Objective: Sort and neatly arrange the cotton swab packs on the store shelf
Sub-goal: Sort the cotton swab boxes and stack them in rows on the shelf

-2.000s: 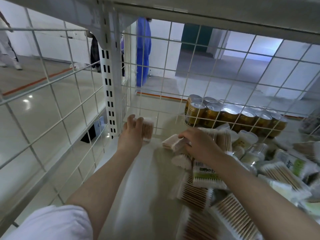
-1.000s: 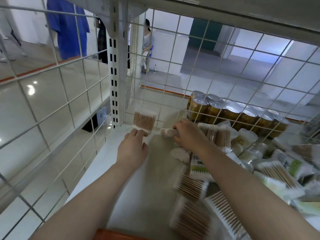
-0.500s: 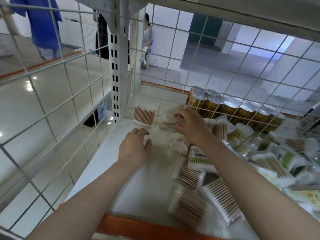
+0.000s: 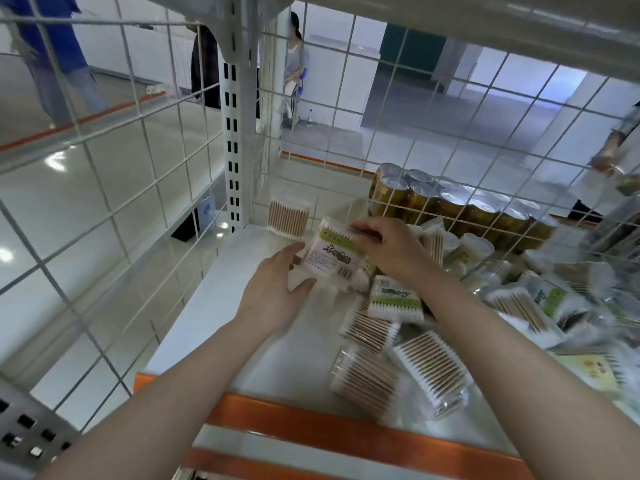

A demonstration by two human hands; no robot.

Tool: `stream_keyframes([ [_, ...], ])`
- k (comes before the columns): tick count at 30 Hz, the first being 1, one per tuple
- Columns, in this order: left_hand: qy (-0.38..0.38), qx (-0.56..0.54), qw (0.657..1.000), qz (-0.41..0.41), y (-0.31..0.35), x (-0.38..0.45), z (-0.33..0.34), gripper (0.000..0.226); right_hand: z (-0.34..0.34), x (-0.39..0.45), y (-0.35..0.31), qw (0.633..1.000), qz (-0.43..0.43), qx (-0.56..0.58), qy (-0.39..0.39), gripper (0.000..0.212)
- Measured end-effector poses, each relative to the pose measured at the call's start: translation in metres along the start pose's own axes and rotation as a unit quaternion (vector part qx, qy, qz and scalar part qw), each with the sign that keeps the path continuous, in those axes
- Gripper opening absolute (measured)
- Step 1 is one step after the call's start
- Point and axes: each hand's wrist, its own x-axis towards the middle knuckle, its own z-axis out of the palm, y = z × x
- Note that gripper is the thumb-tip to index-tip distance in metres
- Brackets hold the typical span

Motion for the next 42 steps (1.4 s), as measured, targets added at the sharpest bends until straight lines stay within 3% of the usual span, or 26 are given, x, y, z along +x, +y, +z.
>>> stream_keyframes([
  [8,0.025,-0.021,0.999,0.004,0.007,-0.021,0.000,0.044,0.008,0.000,0.005,0.998,0.027,0.046,0.040,0.017],
  [17,0.029,-0.033,0.996,-0.083,0.013,-0.026,0.002,0.042,0.014,-0.003,0.002,0.998,0.026,0.052,-0.004,0.023],
  [25,0.019,-0.019,0.994,-0.106,0.012,-0.024,0.002,0.038,0.016,-0.006,0.004,0.997,0.011,0.082,0.005,0.025],
  [42,0.000,-0.120,0.989,-0.091,0.035,-0.021,-0.007,0.027,0.013,-0.008,0.004,0.995,0.033,0.097,0.016,0.026],
])
